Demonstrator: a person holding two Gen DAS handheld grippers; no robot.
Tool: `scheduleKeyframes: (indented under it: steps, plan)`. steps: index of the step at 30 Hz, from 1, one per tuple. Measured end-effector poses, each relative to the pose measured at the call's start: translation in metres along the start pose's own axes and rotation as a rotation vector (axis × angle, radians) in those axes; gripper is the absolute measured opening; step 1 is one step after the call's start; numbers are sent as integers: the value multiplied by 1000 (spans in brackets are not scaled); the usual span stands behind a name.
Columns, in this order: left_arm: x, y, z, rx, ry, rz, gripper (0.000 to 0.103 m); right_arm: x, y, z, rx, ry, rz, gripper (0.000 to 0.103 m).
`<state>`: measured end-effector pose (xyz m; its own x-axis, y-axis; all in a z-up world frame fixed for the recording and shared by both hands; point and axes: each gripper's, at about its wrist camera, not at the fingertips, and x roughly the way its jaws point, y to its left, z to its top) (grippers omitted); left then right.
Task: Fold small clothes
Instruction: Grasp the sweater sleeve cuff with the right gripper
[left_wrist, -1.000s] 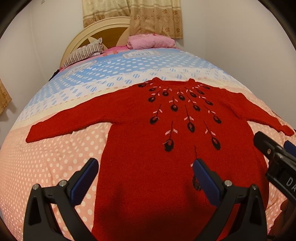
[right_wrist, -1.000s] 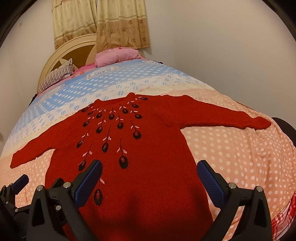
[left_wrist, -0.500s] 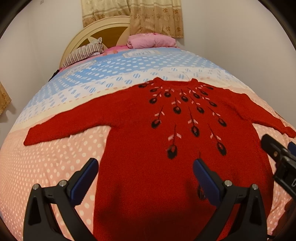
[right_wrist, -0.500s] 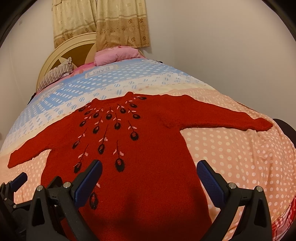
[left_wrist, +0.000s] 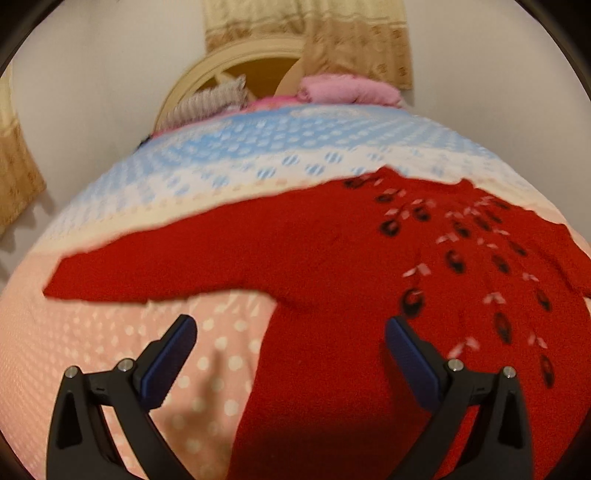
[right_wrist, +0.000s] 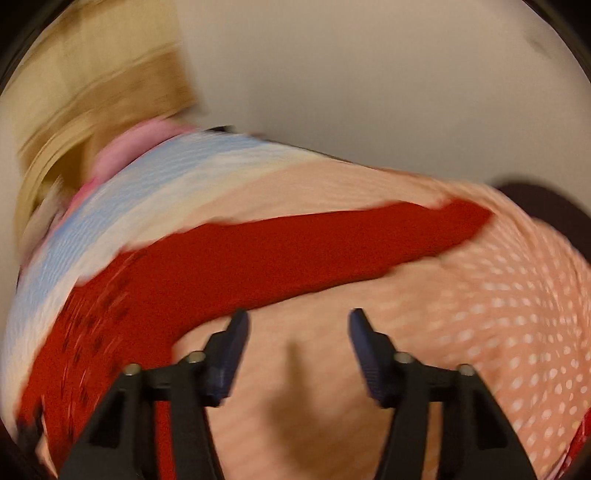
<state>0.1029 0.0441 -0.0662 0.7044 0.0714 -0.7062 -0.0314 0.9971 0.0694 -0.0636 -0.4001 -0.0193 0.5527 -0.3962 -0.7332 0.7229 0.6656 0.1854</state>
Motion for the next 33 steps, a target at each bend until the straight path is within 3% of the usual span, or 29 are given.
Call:
scheduleKeyframes:
  steps: [5, 7, 11, 18, 19, 20, 25, 28, 33]
  plan:
    - [23, 21, -5, -129, 124, -87, 103, 21, -115, 51, 225, -65, -167, 54]
    - [25, 19, -8, -136, 134, -89, 103, 33, -147, 66, 279, -44, -207, 54]
    - [24, 10, -11, -95, 141, -54, 103, 62, -177, 78, 345, 41, -174, 53]
    - [26, 14, -11, -107, 143, -71, 103, 84, -161, 94, 186, 37, -201, 39]
    - [26, 14, -10, -108, 144, -72, 103, 86, -158, 95, 164, 46, -200, 26]
    - [26, 14, -11, -109, 143, -73, 103, 87, -156, 96, 141, 52, -217, 5]
    - [28, 13, -9, -114, 143, -79, 103, 91, -161, 94, 184, 110, -161, 5]
    - [28, 14, -9, -118, 141, -85, 103, 66, -147, 101, 182, 51, -112, 5]
    - [25, 17, -10, -129, 134, -97, 103, 14, -83, 118, 104, -33, 13, 5]
